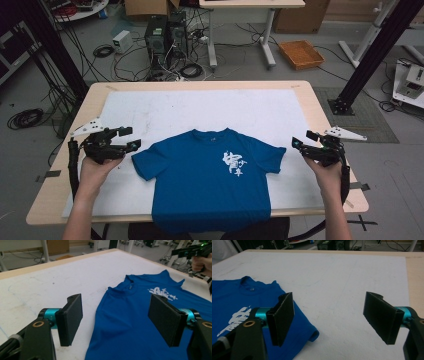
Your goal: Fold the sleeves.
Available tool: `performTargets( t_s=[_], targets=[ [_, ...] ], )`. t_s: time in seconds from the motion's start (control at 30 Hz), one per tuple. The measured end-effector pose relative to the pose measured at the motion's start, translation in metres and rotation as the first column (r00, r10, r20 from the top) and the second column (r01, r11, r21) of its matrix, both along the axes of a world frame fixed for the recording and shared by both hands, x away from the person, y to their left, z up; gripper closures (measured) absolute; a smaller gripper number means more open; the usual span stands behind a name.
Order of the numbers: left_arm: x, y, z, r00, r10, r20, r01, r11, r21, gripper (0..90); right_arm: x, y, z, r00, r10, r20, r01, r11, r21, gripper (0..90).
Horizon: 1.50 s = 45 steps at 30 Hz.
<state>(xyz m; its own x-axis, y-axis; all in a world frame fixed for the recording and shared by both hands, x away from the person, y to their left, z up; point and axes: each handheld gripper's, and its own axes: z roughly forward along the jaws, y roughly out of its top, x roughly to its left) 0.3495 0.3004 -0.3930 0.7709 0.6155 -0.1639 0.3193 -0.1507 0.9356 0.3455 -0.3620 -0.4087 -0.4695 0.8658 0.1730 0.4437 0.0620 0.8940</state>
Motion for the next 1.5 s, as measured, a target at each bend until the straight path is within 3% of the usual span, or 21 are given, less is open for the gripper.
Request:
performTargets(
  t_s=[0.1, 0.23, 0.67, 0.83, 0.97, 1.03, 1.1, 1.2, 1.27, 1.33, 1.37, 1.4, 1.43, 1.47, 1.5],
  targets=[
    [0.0, 0.001, -0.001, 1.0, 0.002, -0.008, -0.002, 1.0, -0.005, 27.9, 0.0, 0.0, 0.0, 1.0, 0.0, 0.002, 0.0, 1.0, 0.0, 24.6],
    [-0.003, 0.003, -0.003, 0.9995, 0.027, 0.015, -0.027, 0.9996, -0.001, 29.8, 0.001, 0.001, 0.0, 1.0, 0.002, 0.0, -0.002, 1.0, -0.002, 24.9],
    [-0.005, 0.008, -0.009, 0.9964, 0.073, 0.044, -0.076, 0.9946, 0.07, 30.8, 0.001, 0.0, 0.0, 1.0, -0.005, 0.004, 0.005, 1.0, 0.0, 25.0],
    [-0.006, 0.012, -0.014, 0.9945, 0.097, 0.037, -0.1, 0.9931, 0.062, 30.8, 0.0, -0.001, 0.0, 0.9999, -0.004, 0.009, 0.004, 1.0, -0.001, 25.0],
    [-0.005, 0.015, -0.018, 0.995, 0.098, 0.019, -0.099, 0.9914, 0.086, 31.1, 0.0, -0.001, 0.0, 0.9999, -0.006, 0.01, 0.006, 1.0, 0.0, 25.0],
    [-0.004, 0.016, -0.022, 0.9948, 0.102, 0.005, -0.102, 0.9893, 0.104, 34.2, -0.001, -0.001, 0.0, 0.9998, -0.008, 0.016, 0.008, 1.0, -0.003, 25.0],
    [-0.002, 0.02, -0.029, 0.994, 0.1, -0.045, -0.095, 0.9898, 0.106, 37.6, -0.001, -0.002, 0.0, 0.9999, -0.01, 0.013, 0.01, 1.0, 0.003, 25.1],
    [0.001, 0.022, -0.033, 0.9873, 0.105, -0.12, -0.091, 0.9892, 0.115, 44.8, -0.001, -0.002, -0.001, 0.9999, -0.012, 0.012, 0.012, 1.0, 0.004, 25.3],
    [0.002, 0.021, -0.034, 0.9851, 0.101, -0.139, -0.085, 0.9894, 0.118, 48.5, -0.001, -0.003, -0.001, 0.9998, -0.014, 0.012, 0.014, 1.0, 0.004, 25.3],
    [0.005, 0.02, -0.038, 0.9754, 0.115, -0.188, -0.088, 0.9849, 0.149, 51.2, -0.001, -0.003, -0.001, 0.9998, -0.013, 0.016, 0.013, 1.0, 0.003, 25.3],
    [0.005, 0.02, -0.038, 0.9754, 0.115, -0.188, -0.088, 0.9849, 0.149, 51.5, -0.001, -0.003, -0.001, 0.9998, -0.017, 0.014, 0.017, 1.0, 0.003, 25.4],
    [0.006, 0.021, -0.041, 0.9652, 0.127, -0.229, -0.091, 0.9829, 0.16, 53.0, -0.001, -0.003, -0.001, 0.9997, -0.017, 0.015, 0.017, 1.0, 0.003, 25.4],
    [0.006, 0.021, -0.041, 0.9652, 0.127, -0.229, -0.091, 0.9829, 0.16, 53.9, -0.001, -0.003, -0.001, 0.9997, -0.017, 0.015, 0.017, 1.0, 0.003, 25.4],
    [0.007, 0.023, -0.045, 0.9562, 0.131, -0.262, -0.092, 0.9835, 0.156, 54.8, -0.002, -0.003, -0.001, 0.9996, -0.02, 0.018, 0.02, 1.0, 0.002, 25.6],
    [0.007, 0.023, -0.045, 0.9562, 0.131, -0.262, -0.092, 0.9835, 0.156, 56.2, -0.002, -0.004, -0.001, 0.9996, -0.02, 0.019, 0.02, 1.0, 0.001, 25.7]
  ],
)
